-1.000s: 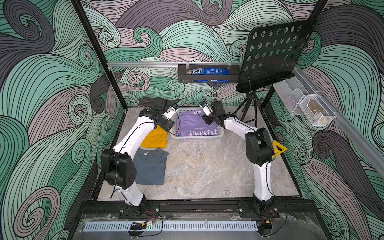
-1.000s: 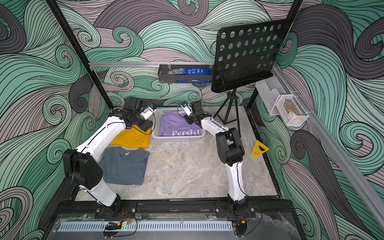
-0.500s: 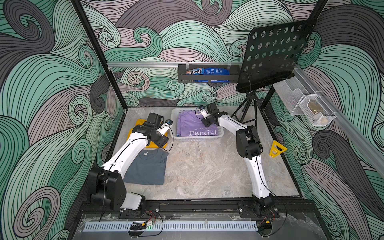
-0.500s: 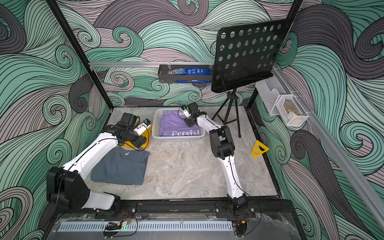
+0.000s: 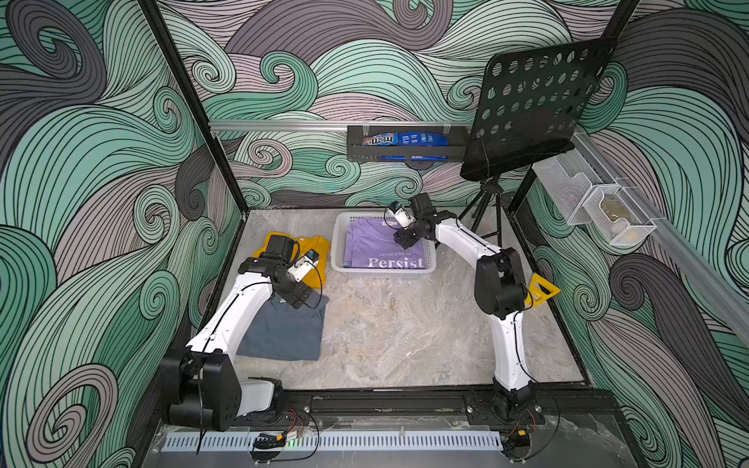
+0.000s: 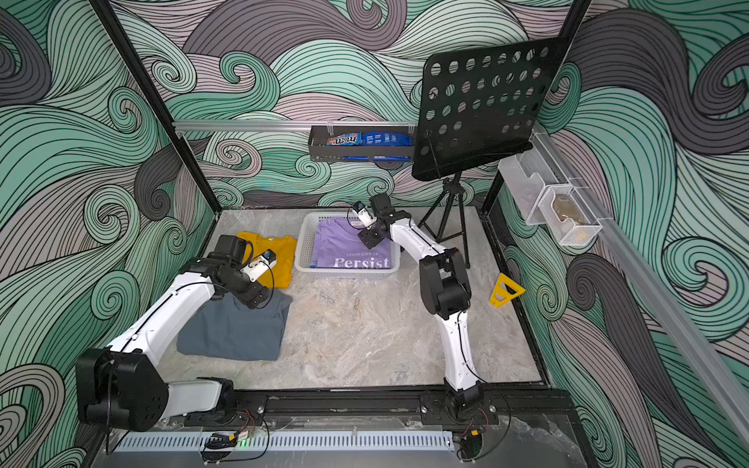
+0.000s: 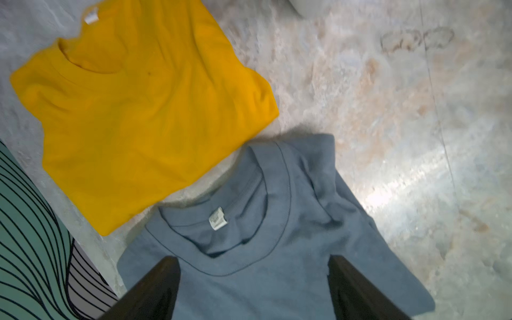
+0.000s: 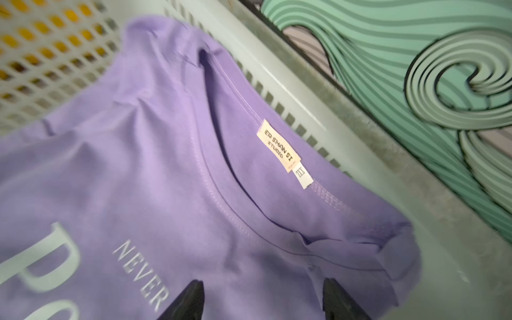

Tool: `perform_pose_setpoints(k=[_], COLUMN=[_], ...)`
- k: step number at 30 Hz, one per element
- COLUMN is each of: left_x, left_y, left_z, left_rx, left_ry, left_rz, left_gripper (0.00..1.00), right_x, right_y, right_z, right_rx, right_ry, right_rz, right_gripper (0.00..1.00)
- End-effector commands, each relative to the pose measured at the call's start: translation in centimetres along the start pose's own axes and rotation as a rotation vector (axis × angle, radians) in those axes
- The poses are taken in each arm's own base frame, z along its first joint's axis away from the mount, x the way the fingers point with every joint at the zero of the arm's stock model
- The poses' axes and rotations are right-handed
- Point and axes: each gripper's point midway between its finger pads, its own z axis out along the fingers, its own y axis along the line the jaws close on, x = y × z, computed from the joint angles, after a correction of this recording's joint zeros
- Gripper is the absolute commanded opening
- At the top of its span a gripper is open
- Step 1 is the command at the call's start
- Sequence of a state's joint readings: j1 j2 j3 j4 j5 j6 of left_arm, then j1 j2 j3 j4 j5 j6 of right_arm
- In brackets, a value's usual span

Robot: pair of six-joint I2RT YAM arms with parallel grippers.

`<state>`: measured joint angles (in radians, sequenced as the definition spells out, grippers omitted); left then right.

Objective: Put the folded t-shirts into the basket
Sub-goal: Move the T-shirt to the center of the board.

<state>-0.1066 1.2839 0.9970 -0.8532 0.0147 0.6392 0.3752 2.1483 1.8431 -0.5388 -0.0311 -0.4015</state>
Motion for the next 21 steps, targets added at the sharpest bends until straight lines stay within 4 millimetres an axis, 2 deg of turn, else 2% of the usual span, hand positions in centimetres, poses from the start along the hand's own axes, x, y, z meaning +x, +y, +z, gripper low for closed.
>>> perform_pose_setpoints(k=[1,5,8,12,15,18,21], left_x=[3.0,5.6,5.8,5.2,4.7,4.1,2.7], left_y=[-2.8,-5.2,-6.1,-7.9,-9.7,-11.8,-14.5], left_z=[0.4,2.4,3.8,5.2,6.2,7.0,6.9], left_rx=[0.100,0.200,0.244,0.329,0.384,0.410,0.436], left_ry=[0.070,0.135,0.152,0.187,0.219,0.247,0.259], left_rz=[0.163,0.323,0.367,0.385,0.404,0.446,0.473], left_gripper=[0.87,0.86,0.85,0.82,0.79,0.74,0.70], right_x=[-2.0,-0.4,0.8,2.9,5.0,7.5,10.0], right_y=[1.7,4.8,6.5,8.2,8.4,7.0,4.8], right_z=[-4.6,-7.2,-9.1,-11.5,-12.6,-13.4,-14.2], right_rx=[-0.046,-0.101,-0.145,-0.220,-0.245,-0.225,-0.207], right_ry=[-0.111,-0.135,-0.155,-0.175,-0.173,-0.160,-0.157], right_rz=[-0.078,-0.139,-0.168,-0.171,-0.151,-0.103,-0.018], right_gripper=[0.81,0.87,0.90,0.90,0.90,0.90,0.90])
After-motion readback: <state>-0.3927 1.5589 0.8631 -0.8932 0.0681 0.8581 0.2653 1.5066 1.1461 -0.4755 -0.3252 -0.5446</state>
